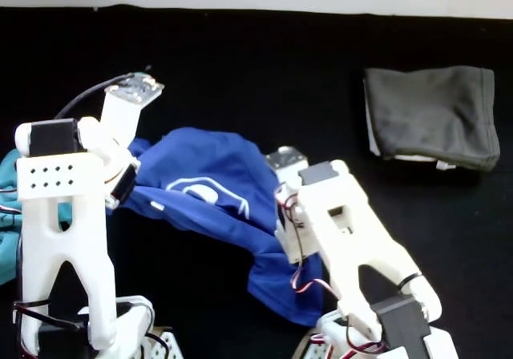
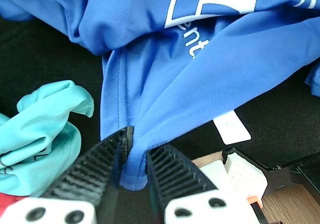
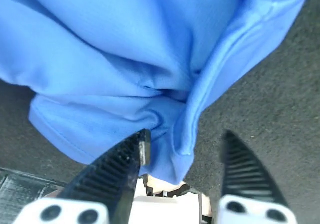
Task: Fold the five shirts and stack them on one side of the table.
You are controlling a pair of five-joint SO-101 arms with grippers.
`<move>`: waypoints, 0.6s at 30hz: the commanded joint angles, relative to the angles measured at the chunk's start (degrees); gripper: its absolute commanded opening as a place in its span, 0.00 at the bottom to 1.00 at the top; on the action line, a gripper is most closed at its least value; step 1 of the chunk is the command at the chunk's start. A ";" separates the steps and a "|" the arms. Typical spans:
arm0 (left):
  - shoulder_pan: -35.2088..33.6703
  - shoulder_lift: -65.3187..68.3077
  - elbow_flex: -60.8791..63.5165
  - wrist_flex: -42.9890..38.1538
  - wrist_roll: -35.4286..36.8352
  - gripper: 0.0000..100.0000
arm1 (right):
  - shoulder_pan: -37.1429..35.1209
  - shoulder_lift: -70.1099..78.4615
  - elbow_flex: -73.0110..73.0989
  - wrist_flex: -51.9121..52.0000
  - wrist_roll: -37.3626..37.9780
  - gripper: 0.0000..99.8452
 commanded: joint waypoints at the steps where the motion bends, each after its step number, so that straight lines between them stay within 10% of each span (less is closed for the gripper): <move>1: -0.31 -1.45 -0.31 -0.62 0.00 0.01 | 2.86 -0.13 -4.18 0.04 -0.53 0.00; 18: -3.82 5.85 -0.75 -9.05 -0.09 0.01 | 30.29 17.19 -39.96 0.84 13.36 0.01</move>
